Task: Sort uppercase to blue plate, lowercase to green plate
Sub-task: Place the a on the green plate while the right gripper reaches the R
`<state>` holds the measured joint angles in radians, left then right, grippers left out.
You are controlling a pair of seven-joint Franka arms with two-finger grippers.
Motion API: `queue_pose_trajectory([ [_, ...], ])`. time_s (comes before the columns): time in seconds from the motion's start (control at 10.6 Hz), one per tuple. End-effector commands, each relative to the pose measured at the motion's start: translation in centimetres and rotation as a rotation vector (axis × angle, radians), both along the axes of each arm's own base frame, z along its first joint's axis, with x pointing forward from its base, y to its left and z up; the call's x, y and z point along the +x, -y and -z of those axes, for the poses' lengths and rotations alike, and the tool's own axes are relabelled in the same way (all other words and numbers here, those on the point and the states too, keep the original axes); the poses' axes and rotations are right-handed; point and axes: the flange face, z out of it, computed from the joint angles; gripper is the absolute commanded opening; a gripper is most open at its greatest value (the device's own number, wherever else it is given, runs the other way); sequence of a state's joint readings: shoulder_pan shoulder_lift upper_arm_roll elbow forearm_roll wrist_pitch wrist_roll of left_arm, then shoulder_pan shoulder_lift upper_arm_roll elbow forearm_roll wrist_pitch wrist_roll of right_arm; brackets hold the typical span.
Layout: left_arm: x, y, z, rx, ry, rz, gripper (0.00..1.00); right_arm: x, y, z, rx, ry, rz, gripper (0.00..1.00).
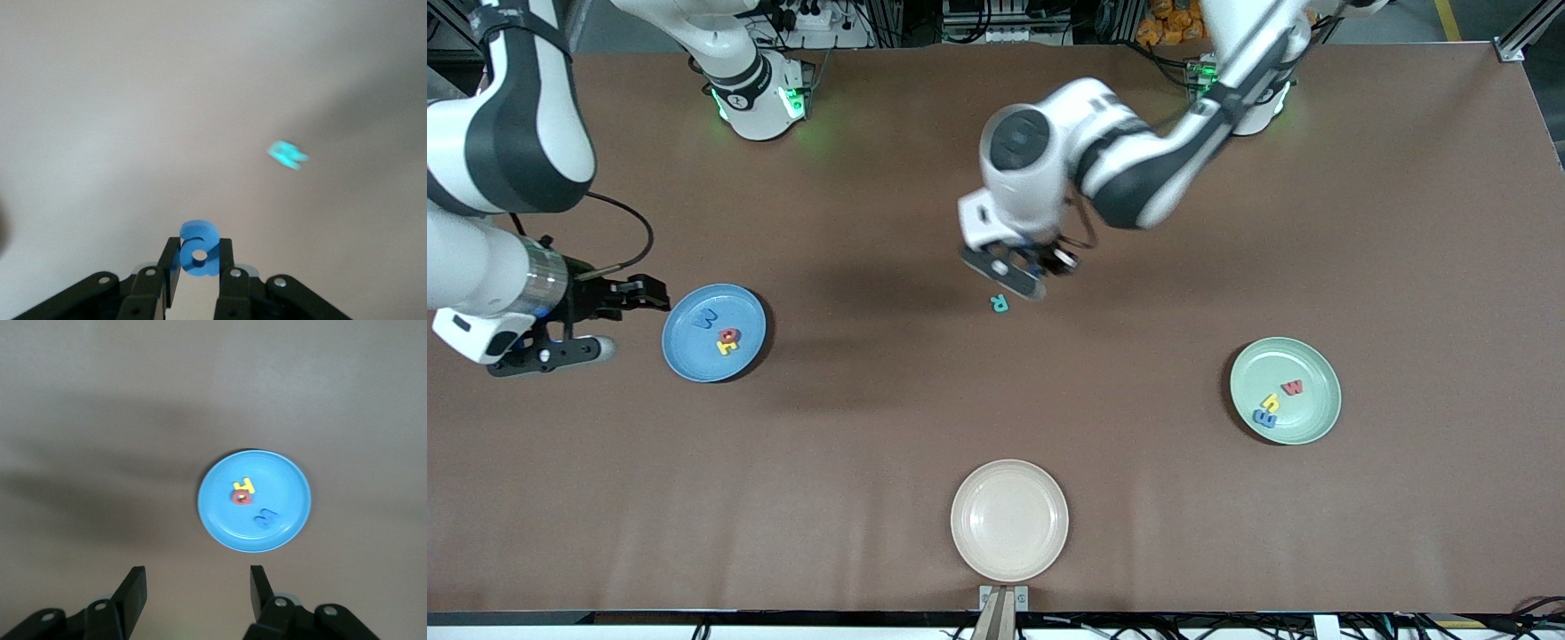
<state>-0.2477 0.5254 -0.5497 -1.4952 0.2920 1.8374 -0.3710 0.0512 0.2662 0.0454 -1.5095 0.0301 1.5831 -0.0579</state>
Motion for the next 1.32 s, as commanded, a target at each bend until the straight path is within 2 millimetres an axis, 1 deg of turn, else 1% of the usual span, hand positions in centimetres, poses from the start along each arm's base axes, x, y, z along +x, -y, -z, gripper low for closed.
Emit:
queue_pose_trajectory([
  [0.0,5.1,-9.3,-0.4,0.029,-0.015,-0.183,0.0,-1.0,-2.9,-1.4,-0.001,0.011,0.054,0.71],
  [0.09,8.0,-15.4,-0.2,0.026,-0.028,-0.281,0.0,-1.3,-4.8,-1.5,-0.008,0.013,0.074,0.71],
  [0.19,10.1,-21.3,1.2,0.034,-0.056,-0.366,0.0,-1.6,-7.1,-1.4,-0.003,0.014,0.101,0.71],
  [0.28,12.3,-27.8,4.0,0.03,-0.1,-0.447,0.0,-1.7,-9.9,-1.1,-0.003,0.034,0.134,0.71],
  [0.38,13.2,-32.4,6.1,0.013,-0.14,-0.5,0.0,-2.1,-12.8,-0.4,-0.009,0.044,0.163,0.71],
  [0.47,13.5,-33.9,7.6,0.011,-0.158,-0.527,0.0,-2.6,-15.5,1.1,0.01,0.016,0.208,0.71],
  [0.56,13.9,-35.5,9.6,0.018,-0.166,-0.559,0.0,-2.8,-18.2,3.2,0.023,0.005,0.285,0.71],
  [0.66,14.2,-36.7,11.2,0.019,-0.168,-0.577,0.04,-3.6,-21.2,4.5,0.028,0.029,0.32,0.71],
  [0.75,14.4,-36.6,12.0,0.013,-0.164,-0.574,0.17,-4.0,-24.1,6.6,0.026,0.042,0.36,0.71],
  [0.85,14.4,-36.4,12.1,0.015,-0.162,-0.562,0.62,-3.9,-25.8,8.4,0.027,0.052,0.4,0.71],
  [0.94,14.6,-37.5,11.9,0.036,-0.145,-0.55,1.0,-4.2,-28.0,10.6,0.03,0.061,0.408,0.71],
  [1.03,15.1,-37.9,11.0,0.032,-0.125,-0.523,1.0,-4.0,-29.0,12.5,0.03,0.065,0.436,0.71],
  [1.13,15.6,-38.5,9.4,0.026,-0.098,-0.521,1.0,-4.5,-31.0,14.3,0.031,0.075,0.452,0.71],
  [1.22,15.8,-38.7,7.3,0.027,-0.062,-0.524,1.0,-4.6,-32.1,16.2,0.032,0.081,0.468,0.7],
])
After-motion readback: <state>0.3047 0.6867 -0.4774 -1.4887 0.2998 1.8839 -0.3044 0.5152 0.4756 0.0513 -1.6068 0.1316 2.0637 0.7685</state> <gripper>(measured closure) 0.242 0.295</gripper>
